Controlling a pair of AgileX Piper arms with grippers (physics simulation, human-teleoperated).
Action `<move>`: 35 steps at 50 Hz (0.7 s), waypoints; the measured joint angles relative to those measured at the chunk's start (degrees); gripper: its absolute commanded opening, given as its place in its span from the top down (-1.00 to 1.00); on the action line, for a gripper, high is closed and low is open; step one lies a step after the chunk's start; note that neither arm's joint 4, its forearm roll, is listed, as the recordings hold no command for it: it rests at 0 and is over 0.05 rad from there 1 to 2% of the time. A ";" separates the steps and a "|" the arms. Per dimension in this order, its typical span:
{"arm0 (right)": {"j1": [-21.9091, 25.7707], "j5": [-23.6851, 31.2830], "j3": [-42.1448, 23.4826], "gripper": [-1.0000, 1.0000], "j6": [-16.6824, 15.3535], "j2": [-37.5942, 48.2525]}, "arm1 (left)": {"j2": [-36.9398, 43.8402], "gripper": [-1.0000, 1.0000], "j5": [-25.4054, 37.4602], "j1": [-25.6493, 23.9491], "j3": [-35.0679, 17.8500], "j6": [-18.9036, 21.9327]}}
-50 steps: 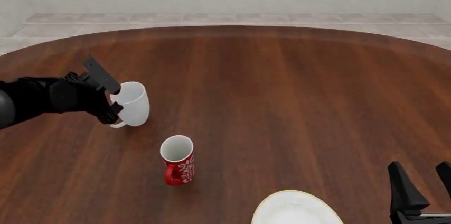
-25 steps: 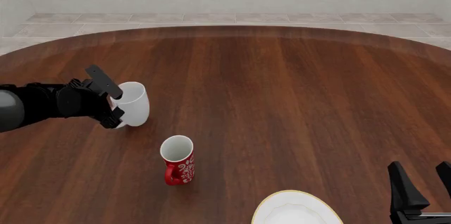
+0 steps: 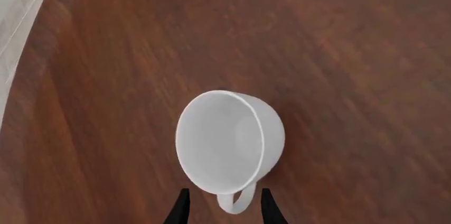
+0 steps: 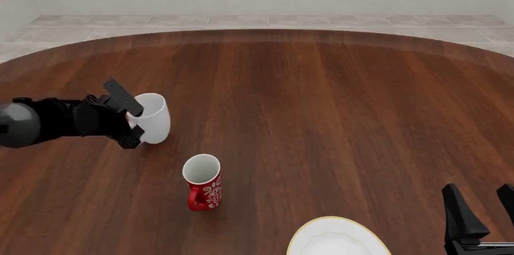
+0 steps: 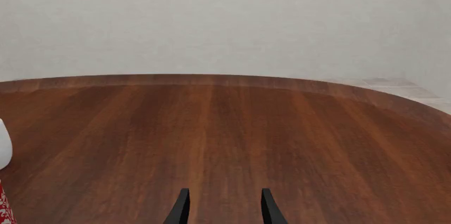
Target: Put the white mug on the plate.
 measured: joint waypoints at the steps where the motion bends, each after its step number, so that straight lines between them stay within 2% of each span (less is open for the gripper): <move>1: 0.00 0.00 0.00 -1.00 0.00 0.00 | 0.17 -1.00 -0.07 -0.01 -0.04 -0.03; 35: 0.00 0.00 0.00 -1.00 0.00 0.00 | 4.34 -1.00 -2.45 0.37 0.07 -0.73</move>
